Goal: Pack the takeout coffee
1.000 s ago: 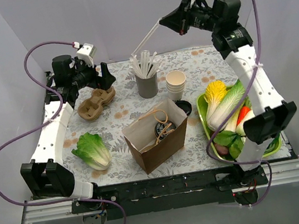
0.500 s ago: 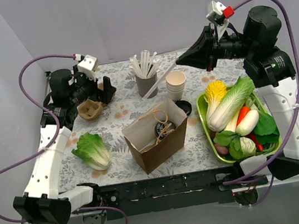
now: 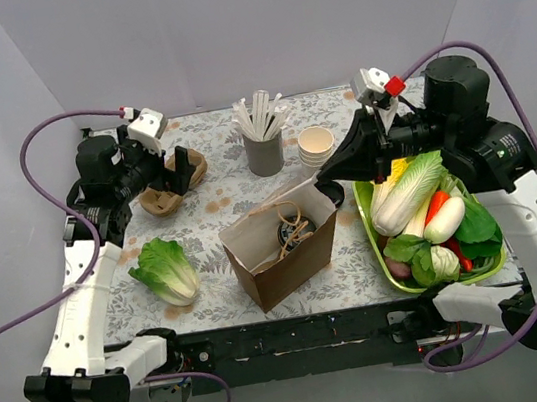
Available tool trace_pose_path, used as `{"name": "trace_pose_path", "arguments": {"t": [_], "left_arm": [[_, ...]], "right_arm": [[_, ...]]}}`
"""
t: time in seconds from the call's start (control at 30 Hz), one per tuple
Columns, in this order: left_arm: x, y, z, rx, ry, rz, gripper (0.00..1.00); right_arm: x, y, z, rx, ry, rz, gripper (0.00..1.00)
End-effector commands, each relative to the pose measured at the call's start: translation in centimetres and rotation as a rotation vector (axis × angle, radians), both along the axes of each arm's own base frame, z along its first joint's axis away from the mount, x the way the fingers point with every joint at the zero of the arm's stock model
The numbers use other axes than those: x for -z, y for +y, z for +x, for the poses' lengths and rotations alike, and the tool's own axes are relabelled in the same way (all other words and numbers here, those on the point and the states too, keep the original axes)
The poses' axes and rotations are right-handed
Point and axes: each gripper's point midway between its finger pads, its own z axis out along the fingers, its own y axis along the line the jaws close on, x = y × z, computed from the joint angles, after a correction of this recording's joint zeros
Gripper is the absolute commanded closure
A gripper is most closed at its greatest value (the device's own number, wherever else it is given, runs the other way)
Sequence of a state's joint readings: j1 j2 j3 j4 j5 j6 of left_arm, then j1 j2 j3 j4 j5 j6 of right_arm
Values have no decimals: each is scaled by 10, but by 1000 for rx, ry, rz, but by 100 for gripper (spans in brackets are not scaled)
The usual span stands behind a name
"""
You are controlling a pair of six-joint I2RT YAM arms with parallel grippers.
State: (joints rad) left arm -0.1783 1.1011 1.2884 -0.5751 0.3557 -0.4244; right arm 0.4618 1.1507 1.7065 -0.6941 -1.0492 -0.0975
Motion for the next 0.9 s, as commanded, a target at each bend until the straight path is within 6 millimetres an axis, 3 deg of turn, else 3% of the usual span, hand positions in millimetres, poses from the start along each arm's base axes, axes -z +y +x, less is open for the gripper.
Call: {"name": "trace_pose_path", "arguments": {"t": [0.0,0.1,0.13,0.2,0.27,0.4,0.57,0.67,0.77,0.87], "left_arm": [[-10,10,-12,-5,-21,-8,7],[-13,11,-18,5,-23,-26,7],[-14,12,-18,6,-24,-29,7],[-14,15,-19,1,-23,-43,6],[-19,20,-20,-15,-25,-67,6],[-25,23,-24,-15,-34,-91,6],[-25,26,-30,-22,-34,-108,5],[-27,22,-38,7,-35,-118,6],[-35,13,-47,56,-44,-144,6],[-37,11,-49,65,-43,-154,5]], "right_arm": [[13,0,8,72,-28,-38,99],[18,1,25,145,-24,-52,77],[17,3,31,167,-15,-42,59],[13,5,41,202,-16,-28,43],[-4,7,47,214,-56,4,10],[-22,7,63,273,-118,20,6],[-21,7,82,346,-144,45,2],[-4,7,91,366,-135,7,2],[30,0,91,361,-161,-95,2],[62,-14,98,441,-31,-178,4]]}}
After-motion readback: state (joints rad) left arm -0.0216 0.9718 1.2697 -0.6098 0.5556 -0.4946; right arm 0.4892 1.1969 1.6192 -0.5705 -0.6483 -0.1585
